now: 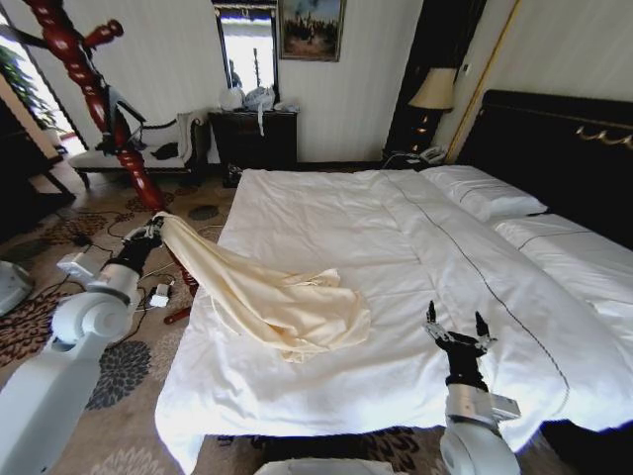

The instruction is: Pick up the clothes from the bed and hang them on the clothes hanger.

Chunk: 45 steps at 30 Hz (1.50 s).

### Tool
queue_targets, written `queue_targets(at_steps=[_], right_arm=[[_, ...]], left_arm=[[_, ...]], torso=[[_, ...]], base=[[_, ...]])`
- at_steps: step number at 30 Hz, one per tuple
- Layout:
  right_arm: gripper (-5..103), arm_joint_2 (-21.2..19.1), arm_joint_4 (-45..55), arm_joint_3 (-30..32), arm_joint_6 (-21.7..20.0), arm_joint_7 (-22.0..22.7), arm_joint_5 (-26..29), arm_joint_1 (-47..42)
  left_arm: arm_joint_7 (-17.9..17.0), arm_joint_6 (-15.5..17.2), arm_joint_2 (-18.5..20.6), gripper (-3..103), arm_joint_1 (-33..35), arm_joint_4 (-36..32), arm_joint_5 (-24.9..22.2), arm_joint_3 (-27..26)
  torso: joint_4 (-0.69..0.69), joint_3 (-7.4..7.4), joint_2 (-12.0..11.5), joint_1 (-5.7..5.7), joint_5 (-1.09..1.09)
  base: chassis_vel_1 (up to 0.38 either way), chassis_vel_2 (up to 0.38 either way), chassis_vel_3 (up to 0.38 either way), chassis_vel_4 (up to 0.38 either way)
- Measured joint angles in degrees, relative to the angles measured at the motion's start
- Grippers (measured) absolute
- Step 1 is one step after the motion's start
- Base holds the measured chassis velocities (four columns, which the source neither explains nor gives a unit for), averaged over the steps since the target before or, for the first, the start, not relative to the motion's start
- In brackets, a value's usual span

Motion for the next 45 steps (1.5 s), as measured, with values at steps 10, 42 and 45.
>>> queue_targets(at_steps=[10,42,45], right_arm=[[100,0.88,-2.99,-0.70,0.46,-0.29,-2.45,-0.08],[100,0.45,-5.28,-1.85,1.62,-0.42,-3.89,1.07],[100,0.29,-5.35,-1.86,1.75,-0.26,-3.94,1.02]], left_arm=[[0.08,0.99,-10.65,0,-26.81,23.43,2.82,24.57],[-23.04,25.84,-15.89,90,3.00,3.18,-11.37,6.47],[-22.08,25.81,-17.44,99,5.62,2.33,-12.04,4.59]], torso=[[-0.03,0.01,0.00,0.01,0.00],[0.03,-0.01,0.00,-0.01,-0.02],[0.01,-0.01,0.00,-0.01,-0.01]], base=[[0.000,0.000,0.000,0.000],[0.000,0.000,0.000,0.000],[0.000,0.000,0.000,0.000]])
